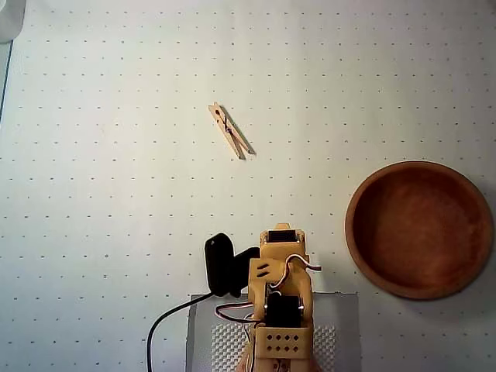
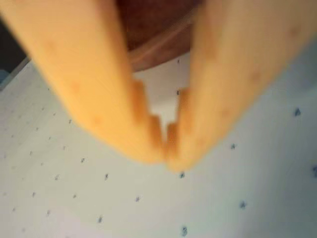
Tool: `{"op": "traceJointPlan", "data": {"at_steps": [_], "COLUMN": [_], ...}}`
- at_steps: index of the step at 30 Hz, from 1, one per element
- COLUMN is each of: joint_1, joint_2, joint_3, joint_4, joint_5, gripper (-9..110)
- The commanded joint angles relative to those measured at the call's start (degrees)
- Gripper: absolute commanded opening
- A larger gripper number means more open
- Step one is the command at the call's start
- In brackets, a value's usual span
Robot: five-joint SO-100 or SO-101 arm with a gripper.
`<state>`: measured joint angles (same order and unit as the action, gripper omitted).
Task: Grasp a clothespin and put it in the bowl.
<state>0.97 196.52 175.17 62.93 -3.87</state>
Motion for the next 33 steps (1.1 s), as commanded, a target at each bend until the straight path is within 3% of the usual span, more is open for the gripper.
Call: {"op": "traceJointPlan", "data": {"at_steps": [1, 12, 21, 33], "joint_1": [-0.4, 0.1, 0.2, 0.1], "joint_2": [0.4, -1.5, -27.2, -55.9], "joint_3": [-8.5, -29.2, -54.8, -83.6], "joint_4": [-0.2, 14.0, 19.9, 24.3], "joint_5": [-4.0, -18.2, -24.6, -42.4], "gripper": [-3, -3, -3, -3]}}
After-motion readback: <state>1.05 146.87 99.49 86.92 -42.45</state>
